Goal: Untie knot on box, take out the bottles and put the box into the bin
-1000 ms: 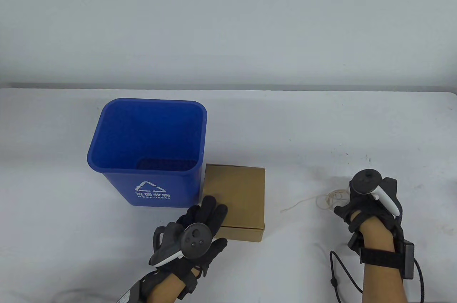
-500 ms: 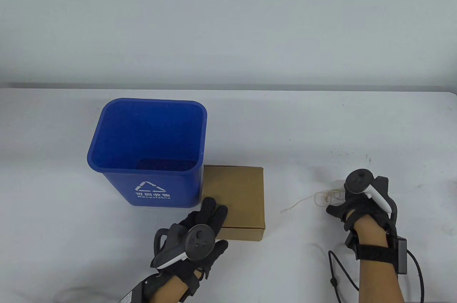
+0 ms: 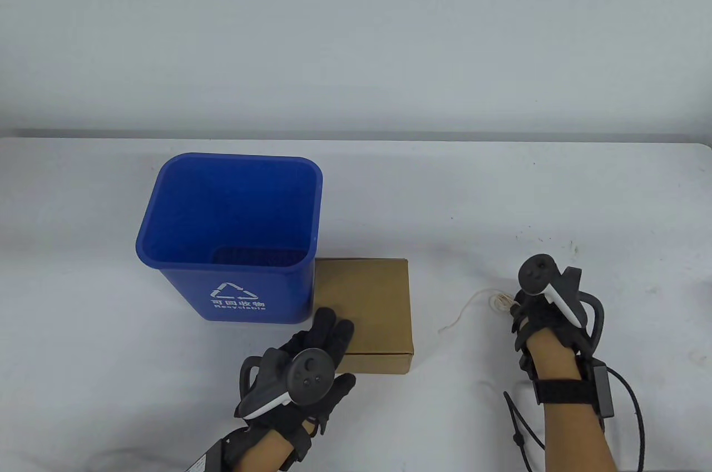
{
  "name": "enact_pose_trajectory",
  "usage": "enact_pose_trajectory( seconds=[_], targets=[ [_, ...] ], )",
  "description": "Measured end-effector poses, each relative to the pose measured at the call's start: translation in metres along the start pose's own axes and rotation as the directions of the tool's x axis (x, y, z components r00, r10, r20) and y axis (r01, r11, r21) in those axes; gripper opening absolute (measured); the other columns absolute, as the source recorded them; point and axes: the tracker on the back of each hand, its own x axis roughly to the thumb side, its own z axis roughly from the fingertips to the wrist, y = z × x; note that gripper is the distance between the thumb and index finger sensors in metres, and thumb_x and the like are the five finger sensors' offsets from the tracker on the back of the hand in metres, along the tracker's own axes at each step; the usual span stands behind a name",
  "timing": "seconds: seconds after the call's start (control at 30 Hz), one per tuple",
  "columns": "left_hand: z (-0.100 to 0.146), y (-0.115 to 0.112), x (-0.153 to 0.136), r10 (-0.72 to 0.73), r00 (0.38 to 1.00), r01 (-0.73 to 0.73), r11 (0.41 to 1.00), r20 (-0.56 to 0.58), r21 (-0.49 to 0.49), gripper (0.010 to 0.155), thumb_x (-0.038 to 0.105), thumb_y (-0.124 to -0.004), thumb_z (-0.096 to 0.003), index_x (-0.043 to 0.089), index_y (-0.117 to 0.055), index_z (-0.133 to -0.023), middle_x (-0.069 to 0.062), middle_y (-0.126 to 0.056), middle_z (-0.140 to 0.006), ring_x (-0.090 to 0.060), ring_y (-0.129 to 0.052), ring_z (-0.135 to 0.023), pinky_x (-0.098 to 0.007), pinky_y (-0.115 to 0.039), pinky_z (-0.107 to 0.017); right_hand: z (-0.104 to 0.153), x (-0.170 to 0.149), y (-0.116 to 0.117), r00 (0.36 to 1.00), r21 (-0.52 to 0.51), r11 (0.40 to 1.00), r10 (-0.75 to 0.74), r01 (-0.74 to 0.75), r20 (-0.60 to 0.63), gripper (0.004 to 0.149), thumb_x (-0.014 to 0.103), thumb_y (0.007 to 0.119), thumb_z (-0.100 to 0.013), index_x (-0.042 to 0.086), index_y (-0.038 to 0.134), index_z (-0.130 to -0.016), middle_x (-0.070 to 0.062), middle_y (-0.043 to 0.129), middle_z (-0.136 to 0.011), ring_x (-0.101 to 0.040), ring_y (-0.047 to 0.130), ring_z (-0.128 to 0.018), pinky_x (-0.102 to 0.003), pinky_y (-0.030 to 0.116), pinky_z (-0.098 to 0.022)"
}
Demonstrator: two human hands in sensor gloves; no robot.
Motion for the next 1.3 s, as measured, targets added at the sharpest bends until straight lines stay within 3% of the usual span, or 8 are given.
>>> enact_pose_trajectory(
  seconds=[0.2, 0.37, 0.5, 0.63, 0.73, 0.93, 1.17, 1.3],
  targets=[
    [0.000, 0.000, 0.000, 0.003, 1.000, -0.003, 1.000, 0.000, 0.002, 0.083, 0.053, -0.074, -0.0482, 0.031, -0.026, -0.113, -0.009, -0.016, -0.118, -0.059, -0.063, -0.094, -0.067, -0.058, -0.067, 0.002, 0.009, 0.004, 0.995, -0.046, 0.996, 0.082, -0.079, 0.059, 0.035, 0.035, 0.086, -0.044, 0.014, 0.087, -0.072, -0.013, 0.090, -0.070, -0.027, 0.093, -0.055, -0.043, 0.083, -0.040],
    [0.000, 0.002, -0.002, 0.016, 1.000, -0.016, 1.000, 0.005, 0.018, 0.082, 0.053, -0.074, -0.0482, 0.031, -0.029, -0.113, -0.009, -0.019, -0.118, -0.059, -0.065, -0.094, -0.067, -0.059, -0.067, 0.002, -0.008, 0.002, 0.989, -0.018, 0.995, -0.099, 0.101, 0.108, 0.036, 0.034, 0.085, -0.045, 0.013, 0.085, -0.073, -0.014, 0.087, -0.071, -0.030, 0.089, -0.056, -0.045, 0.079, -0.043],
    [0.000, 0.004, -0.002, 0.027, 1.000, -0.027, 0.999, 0.008, 0.033, 0.081, 0.053, -0.074, -0.0482, 0.029, -0.033, -0.113, -0.008, -0.023, -0.119, -0.059, -0.064, -0.094, -0.067, -0.059, -0.067, 0.013, -0.015, -0.016, 0.961, -0.045, 0.971, -0.225, 0.235, 0.163, 0.036, 0.033, 0.085, -0.045, 0.013, 0.084, -0.075, -0.013, 0.085, -0.074, -0.032, 0.090, -0.057, -0.047, 0.079, -0.043],
    [0.001, 0.006, -0.003, 0.039, 0.999, -0.039, 0.998, 0.014, 0.049, 0.081, 0.053, -0.075, -0.0481, 0.027, -0.036, -0.114, -0.008, -0.027, -0.119, -0.059, -0.061, -0.097, -0.068, -0.056, -0.068, 0.046, -0.002, -0.048, 0.898, -0.132, 0.927, -0.293, 0.351, 0.327, 0.036, 0.033, 0.084, -0.045, 0.013, 0.083, -0.076, -0.012, 0.084, -0.076, -0.033, 0.089, -0.059, -0.048, 0.078, -0.044],
    [0.003, 0.008, -0.002, 0.040, 0.999, -0.042, 0.996, 0.018, 0.082, 0.079, 0.053, -0.075, -0.0477, 0.023, -0.042, -0.113, -0.010, -0.033, -0.119, -0.059, -0.057, -0.099, -0.069, -0.054, -0.069, 0.077, 0.019, -0.061, 0.859, -0.189, 0.912, -0.252, 0.365, 0.446, 0.036, 0.033, 0.084, -0.045, 0.014, 0.083, -0.076, -0.012, 0.084, -0.076, -0.033, 0.089, -0.060, -0.048, 0.078, -0.044],
    [0.003, 0.007, -0.001, 0.001, 1.000, -0.001, 0.996, 0.002, 0.084, 0.079, 0.053, -0.075, -0.0477, 0.025, -0.041, -0.113, -0.009, -0.033, -0.118, -0.058, -0.055, -0.100, -0.069, -0.052, -0.070, 0.120, 0.051, -0.071, 0.779, -0.239, 0.885, -0.190, 0.399, 0.597, 0.036, 0.033, 0.084, -0.045, 0.014, 0.083, -0.076, -0.011, 0.084, -0.077, -0.033, 0.089, -0.060, -0.048, 0.078, -0.045],
    [0.003, 0.008, -0.003, 0.011, 1.000, -0.014, 0.992, 0.019, 0.123, 0.078, 0.053, -0.076, -0.0475, 0.023, -0.045, -0.113, -0.010, -0.038, -0.118, -0.057, -0.054, -0.101, -0.069, -0.051, -0.070, 0.151, 0.070, -0.077, 0.715, -0.281, 0.861, -0.127, 0.423, 0.687, 0.036, 0.033, 0.084, -0.045, 0.014, 0.083, -0.076, -0.011, 0.084, -0.077, -0.033, 0.089, -0.060, -0.048, 0.078, -0.045],
    [0.009, 0.017, 0.003, 0.025, 0.998, -0.039, 0.974, 0.065, 0.223, 0.079, 0.054, -0.078, -0.0464, 0.021, -0.048, -0.112, -0.012, -0.043, -0.117, -0.057, -0.056, -0.100, -0.069, -0.052, -0.070, 0.164, 0.080, -0.076, 0.682, -0.286, 0.866, -0.083, 0.410, 0.726, 0.036, 0.033, 0.085, -0.045, 0.014, 0.083, -0.076, -0.011, 0.084, -0.077, -0.032, 0.089, -0.061, -0.048, 0.078, -0.045]
  ],
)
